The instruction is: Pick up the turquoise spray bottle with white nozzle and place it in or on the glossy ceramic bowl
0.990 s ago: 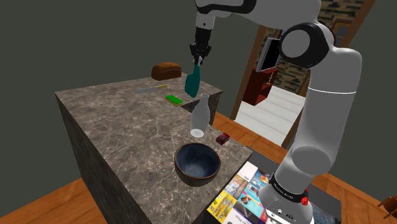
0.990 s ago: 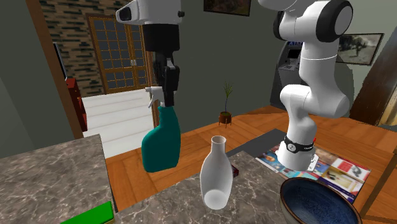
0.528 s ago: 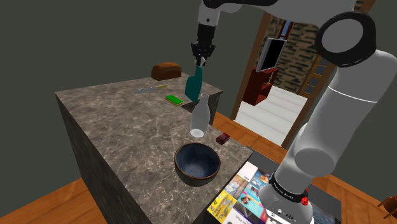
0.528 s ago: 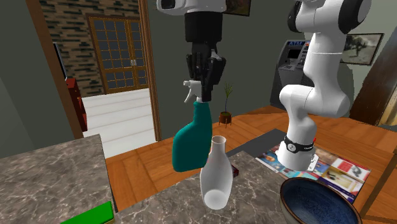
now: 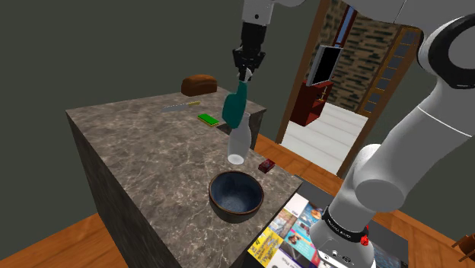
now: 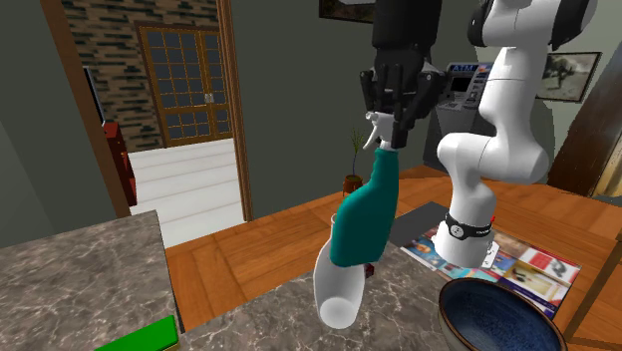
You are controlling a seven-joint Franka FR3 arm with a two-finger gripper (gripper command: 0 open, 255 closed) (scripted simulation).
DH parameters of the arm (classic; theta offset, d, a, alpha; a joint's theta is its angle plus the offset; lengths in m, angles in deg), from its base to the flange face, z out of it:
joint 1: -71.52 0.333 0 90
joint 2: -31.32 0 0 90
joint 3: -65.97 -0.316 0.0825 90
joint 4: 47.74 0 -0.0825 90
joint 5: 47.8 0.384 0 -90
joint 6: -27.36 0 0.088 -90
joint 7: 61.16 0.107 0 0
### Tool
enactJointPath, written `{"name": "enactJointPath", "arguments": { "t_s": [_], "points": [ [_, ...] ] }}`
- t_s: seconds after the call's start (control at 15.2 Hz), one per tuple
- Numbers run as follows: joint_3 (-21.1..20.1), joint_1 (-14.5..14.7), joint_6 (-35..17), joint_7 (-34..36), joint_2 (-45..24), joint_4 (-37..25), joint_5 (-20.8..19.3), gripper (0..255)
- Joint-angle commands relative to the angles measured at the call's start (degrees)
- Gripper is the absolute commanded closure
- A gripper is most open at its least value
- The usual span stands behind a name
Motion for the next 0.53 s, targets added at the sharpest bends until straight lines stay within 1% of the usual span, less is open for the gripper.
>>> {"name": "enactJointPath", "arguments": {
  "t_s": [0.0, 0.46],
  "points": [
    [-1.26, 0.79, 1.09, 2.09, 2.64, 1.56, 0.25, 255],
    [-6.41, 3.62, 4.48, 9.83, 10.79, 6.21, 2.28, 255]
  ]
}}
